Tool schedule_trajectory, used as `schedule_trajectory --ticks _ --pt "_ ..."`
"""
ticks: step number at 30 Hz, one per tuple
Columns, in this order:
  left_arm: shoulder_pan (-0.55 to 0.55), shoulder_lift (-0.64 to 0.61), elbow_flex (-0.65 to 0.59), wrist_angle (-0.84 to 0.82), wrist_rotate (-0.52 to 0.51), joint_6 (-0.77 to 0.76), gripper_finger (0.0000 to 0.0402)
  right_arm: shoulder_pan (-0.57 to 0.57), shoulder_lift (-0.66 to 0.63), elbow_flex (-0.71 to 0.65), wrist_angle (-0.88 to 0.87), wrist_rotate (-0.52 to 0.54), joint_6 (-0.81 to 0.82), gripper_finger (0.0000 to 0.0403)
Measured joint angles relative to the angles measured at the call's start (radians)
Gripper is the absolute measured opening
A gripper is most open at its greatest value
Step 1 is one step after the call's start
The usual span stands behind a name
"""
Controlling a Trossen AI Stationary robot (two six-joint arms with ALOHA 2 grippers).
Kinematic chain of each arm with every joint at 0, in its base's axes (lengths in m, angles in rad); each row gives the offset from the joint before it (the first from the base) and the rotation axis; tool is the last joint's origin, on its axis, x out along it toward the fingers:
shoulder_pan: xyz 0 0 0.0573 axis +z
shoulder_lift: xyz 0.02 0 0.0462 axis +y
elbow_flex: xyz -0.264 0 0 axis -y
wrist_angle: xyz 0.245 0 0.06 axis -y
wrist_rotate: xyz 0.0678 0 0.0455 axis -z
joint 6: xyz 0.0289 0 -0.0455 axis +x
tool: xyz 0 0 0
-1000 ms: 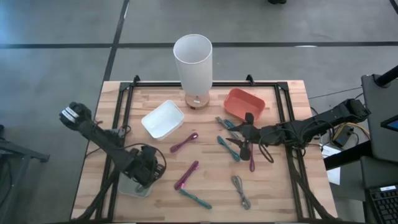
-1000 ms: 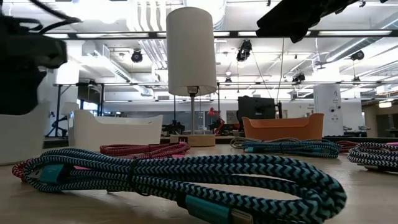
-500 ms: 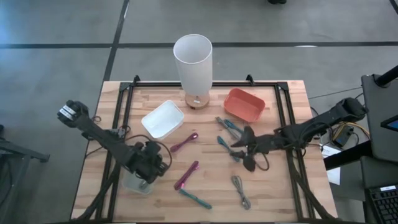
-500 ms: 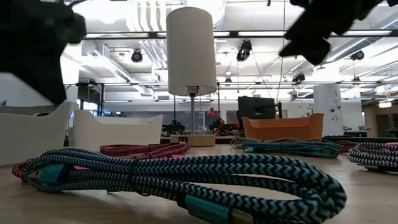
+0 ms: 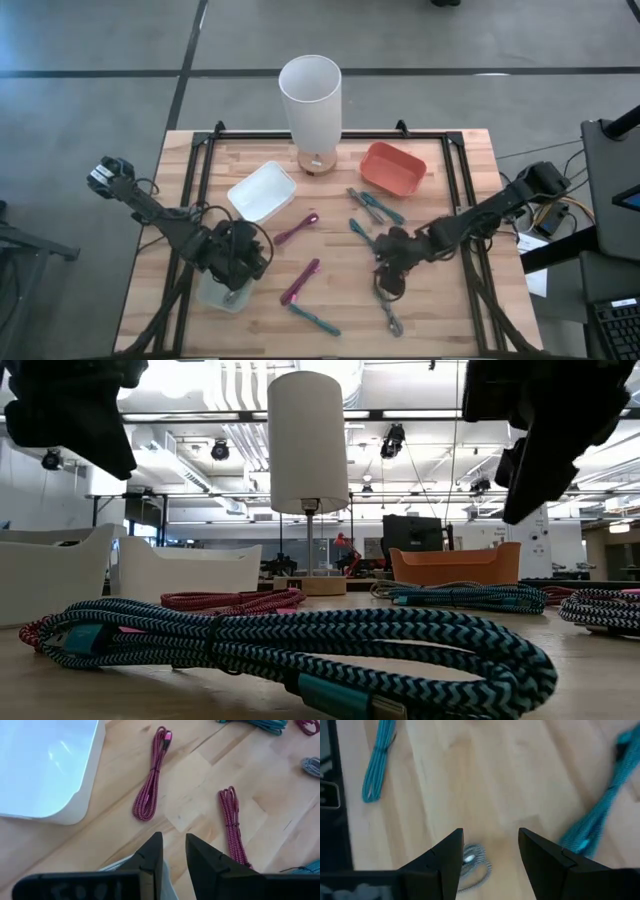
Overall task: Pick & Place USB Port
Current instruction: Put the bottom white and black charger cable into the gray bin
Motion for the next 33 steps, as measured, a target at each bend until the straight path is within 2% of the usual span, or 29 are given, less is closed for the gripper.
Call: schedule_trajectory --ticks 9,14,18,28,33 --pt "0.0 -0.002 0.0 0.003 -0.053 0.056 0.0076 0.033 0.192 0.209 -0.284 -0.043 0.218 0.0185" --pt "0.001 -0.002 0.0 0.019 -0.078 0.065 0.0076 0.043 0.296 0.284 -0.313 -0.148 0.304 0.0185" --pt "0.001 -0.002 0.0 0.029 -0.091 0.093 0.0076 0.05 0.365 0.332 -0.359 -0.159 0.332 0.0185" --pt "0.001 -0.002 0.0 0.035 -0.092 0.097 0.0076 0.05 0.415 0.335 -0.405 -0.165 0.369 0.0184" --pt "0.001 -0.002 0.0 0.043 -0.092 0.097 0.0076 0.05 0.413 0.324 -0.4 -0.173 0.38 0.0151"
